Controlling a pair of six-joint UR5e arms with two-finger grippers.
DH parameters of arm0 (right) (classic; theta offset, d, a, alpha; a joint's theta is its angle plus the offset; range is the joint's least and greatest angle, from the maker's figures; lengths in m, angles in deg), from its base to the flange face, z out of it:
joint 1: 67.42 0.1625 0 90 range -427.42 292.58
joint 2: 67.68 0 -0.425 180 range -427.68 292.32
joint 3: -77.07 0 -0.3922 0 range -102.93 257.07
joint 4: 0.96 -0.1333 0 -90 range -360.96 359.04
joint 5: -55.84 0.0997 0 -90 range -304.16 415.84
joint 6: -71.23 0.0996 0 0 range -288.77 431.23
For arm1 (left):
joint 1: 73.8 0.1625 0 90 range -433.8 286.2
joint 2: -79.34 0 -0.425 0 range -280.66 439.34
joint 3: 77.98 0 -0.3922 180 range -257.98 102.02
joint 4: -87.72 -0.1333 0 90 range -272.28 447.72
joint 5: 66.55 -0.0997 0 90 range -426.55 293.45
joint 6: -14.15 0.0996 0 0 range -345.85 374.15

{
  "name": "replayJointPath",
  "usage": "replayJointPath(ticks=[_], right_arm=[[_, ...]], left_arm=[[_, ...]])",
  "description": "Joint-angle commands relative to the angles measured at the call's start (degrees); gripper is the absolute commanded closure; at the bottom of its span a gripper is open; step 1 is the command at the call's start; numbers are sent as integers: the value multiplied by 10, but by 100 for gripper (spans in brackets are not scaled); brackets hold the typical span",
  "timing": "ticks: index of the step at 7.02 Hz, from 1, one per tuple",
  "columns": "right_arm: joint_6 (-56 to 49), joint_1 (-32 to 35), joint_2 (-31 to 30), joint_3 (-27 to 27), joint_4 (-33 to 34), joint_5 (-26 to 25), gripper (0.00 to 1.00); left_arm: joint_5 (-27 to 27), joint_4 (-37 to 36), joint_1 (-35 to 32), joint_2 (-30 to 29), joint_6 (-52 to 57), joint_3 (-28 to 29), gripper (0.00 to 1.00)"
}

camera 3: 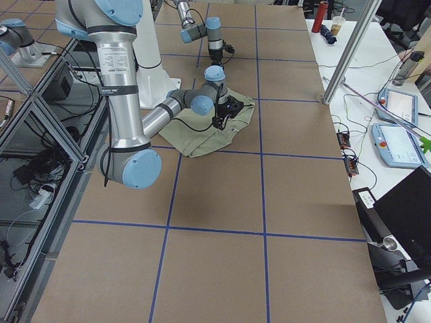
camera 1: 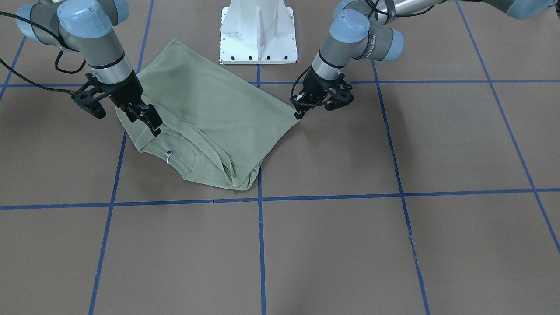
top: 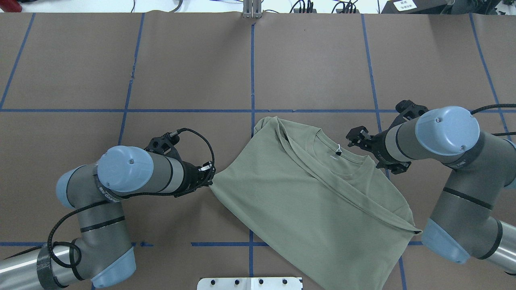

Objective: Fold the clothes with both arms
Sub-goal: 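Pull the shirt edge away from the robot with the left gripper, rotating the shirt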

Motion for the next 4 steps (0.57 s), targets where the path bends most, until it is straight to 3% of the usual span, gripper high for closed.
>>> replayJointPath(ticks=[1, 2, 3, 4], right_arm=[[0, 0, 0, 2, 0, 0, 0], [0, 0, 1, 1, -1, 0, 0], [0, -3, 1, 1, -1, -1, 0], [1, -6, 2, 0, -3, -2, 0]], left_arm=[[-1, 0, -53, -2, 75, 7, 100], [0, 8, -106, -18, 140, 45, 100], [0, 20, -166, -69, 178, 121, 100], [0, 78, -209, -150, 197, 261, 100]])
